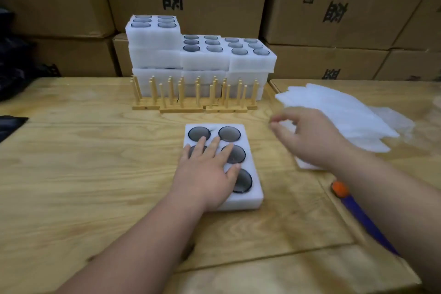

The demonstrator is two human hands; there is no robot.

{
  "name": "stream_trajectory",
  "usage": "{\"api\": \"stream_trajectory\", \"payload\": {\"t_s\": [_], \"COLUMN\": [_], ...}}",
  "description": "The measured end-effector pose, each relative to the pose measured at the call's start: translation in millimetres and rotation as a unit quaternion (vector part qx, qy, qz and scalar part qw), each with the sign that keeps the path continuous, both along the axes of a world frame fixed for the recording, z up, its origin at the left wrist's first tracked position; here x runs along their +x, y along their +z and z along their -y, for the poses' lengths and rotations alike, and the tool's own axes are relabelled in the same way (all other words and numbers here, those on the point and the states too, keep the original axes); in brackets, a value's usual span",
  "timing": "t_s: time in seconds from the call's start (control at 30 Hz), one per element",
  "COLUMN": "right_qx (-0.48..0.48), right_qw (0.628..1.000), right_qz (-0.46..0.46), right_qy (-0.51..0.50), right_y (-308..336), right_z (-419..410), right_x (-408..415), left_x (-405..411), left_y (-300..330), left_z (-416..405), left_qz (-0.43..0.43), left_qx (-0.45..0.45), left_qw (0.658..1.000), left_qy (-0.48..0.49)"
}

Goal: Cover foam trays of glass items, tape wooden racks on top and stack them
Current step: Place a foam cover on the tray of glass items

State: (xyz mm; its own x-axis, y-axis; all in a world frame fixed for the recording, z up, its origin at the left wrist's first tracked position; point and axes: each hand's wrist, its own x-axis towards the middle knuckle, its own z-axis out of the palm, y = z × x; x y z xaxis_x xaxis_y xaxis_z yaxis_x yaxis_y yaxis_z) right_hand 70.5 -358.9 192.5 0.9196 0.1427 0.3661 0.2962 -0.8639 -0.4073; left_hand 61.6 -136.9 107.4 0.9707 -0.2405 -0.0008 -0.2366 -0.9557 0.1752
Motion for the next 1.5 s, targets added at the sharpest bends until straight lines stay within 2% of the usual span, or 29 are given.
{"api": "stream_trajectory", "payload": {"t_s": [0.07,0.13,0.23,0.3,0.37,0.43,0.6,0.67,0.73,0.9,0.97,1.0,1.03,1.1,1.13,1.2,1.27,1.37,1.43,1.5], "right_qx": [0.006,0.016,-0.037,0.006,0.088,0.116,0.087,0.053,0.06,0.218,0.302,0.332,0.354,0.385,0.39,0.381,0.37,0.356,0.358,0.392], "right_qw": [0.992,0.97,0.911,0.892,0.881,0.875,0.882,0.889,0.898,0.914,0.91,0.909,0.909,0.909,0.909,0.909,0.906,0.902,0.897,0.878], "right_qz": [0.063,0.076,-0.077,-0.204,-0.303,-0.328,-0.269,-0.22,-0.161,-0.032,-0.007,-0.002,-0.002,-0.037,-0.07,-0.139,-0.189,-0.234,-0.247,-0.268], "right_qy": [-0.106,-0.232,-0.403,-0.403,-0.352,-0.336,-0.377,-0.399,-0.405,-0.34,-0.283,-0.251,-0.218,-0.156,-0.132,-0.097,-0.079,-0.075,-0.072,-0.056], "right_y": [22,40,45,38,29,24,23,26,30,55,66,70,72,66,57,29,-4,-49,-65,-76], "right_z": [28,63,109,122,128,131,132,131,131,127,113,102,89,56,38,4,-28,-59,-68,-71], "right_x": [25,48,65,67,66,64,62,61,60,55,44,37,30,16,10,1,-8,-15,-15,-15], "left_x": [0,-1,-2,-2,-3,-4,-6,-7,-10,-23,-26,-27,-30,-33,-35,-37,-38,-36,-37,-38], "left_y": [0,-2,-2,-1,-1,-1,1,1,1,1,4,7,11,17,19,17,14,2,-6,-12], "left_z": [0,-1,0,0,0,-1,1,1,1,-2,-6,-10,-14,-24,-30,-38,-42,-43,-46,-49], "left_qz": [-0.004,-0.002,0.001,0.002,0.005,0.01,0.013,0.008,0.006,-0.013,-0.013,-0.014,-0.019,-0.028,-0.024,-0.027,-0.061,-0.069,-0.085,-0.101], "left_qx": [0.004,0.004,-0.001,-0.003,-0.008,-0.023,-0.039,-0.033,-0.034,-0.046,-0.121,-0.203,-0.313,-0.513,-0.564,-0.614,-0.64,-0.653,-0.639,-0.624], "left_qw": [1.0,1.0,1.0,1.0,1.0,1.0,0.999,0.999,0.999,0.999,0.993,0.979,0.949,0.854,0.819,0.78,0.757,0.741,0.746,0.756], "left_qy": [-0.002,-0.002,-0.001,-0.001,-0.001,-0.001,0.002,0.005,0.011,0.015,0.011,0.016,0.035,0.086,0.104,0.119,0.119,0.14,0.163,0.168]}}
